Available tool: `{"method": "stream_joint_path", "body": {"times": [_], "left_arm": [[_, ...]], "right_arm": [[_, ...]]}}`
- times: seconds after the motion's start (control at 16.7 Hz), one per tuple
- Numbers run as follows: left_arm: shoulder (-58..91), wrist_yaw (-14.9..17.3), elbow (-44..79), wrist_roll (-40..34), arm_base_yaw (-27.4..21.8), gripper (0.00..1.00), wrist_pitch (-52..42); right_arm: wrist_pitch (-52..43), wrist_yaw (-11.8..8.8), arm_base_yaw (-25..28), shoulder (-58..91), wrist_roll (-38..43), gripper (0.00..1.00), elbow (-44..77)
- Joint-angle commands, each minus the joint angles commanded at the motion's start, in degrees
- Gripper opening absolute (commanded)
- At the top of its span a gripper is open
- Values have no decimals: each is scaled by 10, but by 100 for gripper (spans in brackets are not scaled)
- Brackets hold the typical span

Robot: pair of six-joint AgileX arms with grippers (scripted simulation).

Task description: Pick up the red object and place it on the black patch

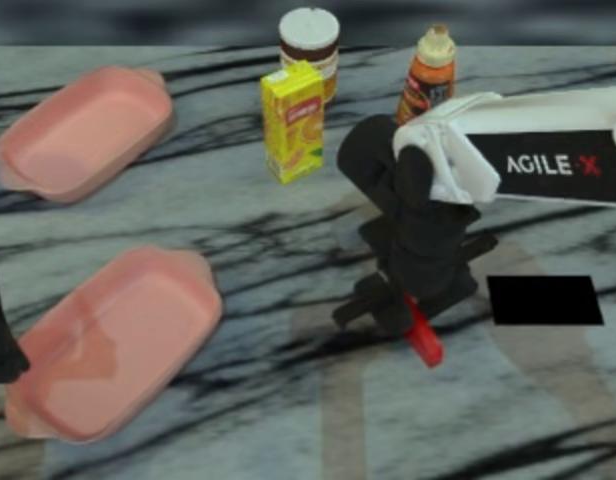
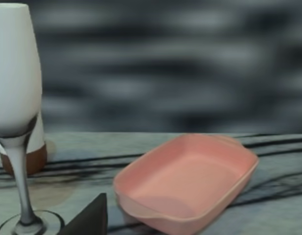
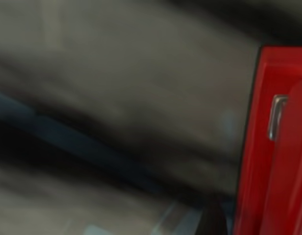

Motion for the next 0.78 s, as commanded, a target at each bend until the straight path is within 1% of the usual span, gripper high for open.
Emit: {"method": "stream_joint_path", "body": {"times": [0.12,0.18,0.78], "left_arm": [[0,0,0,0,0,100,0],[0,0,0,0,0,100,0],[0,0,0,0,0,100,0]], "right_arm": [[0,0,0,0,0,2,0],[0,0,0,0,0,0,0],[-10,0,-1,-3,0,0,9]]}}
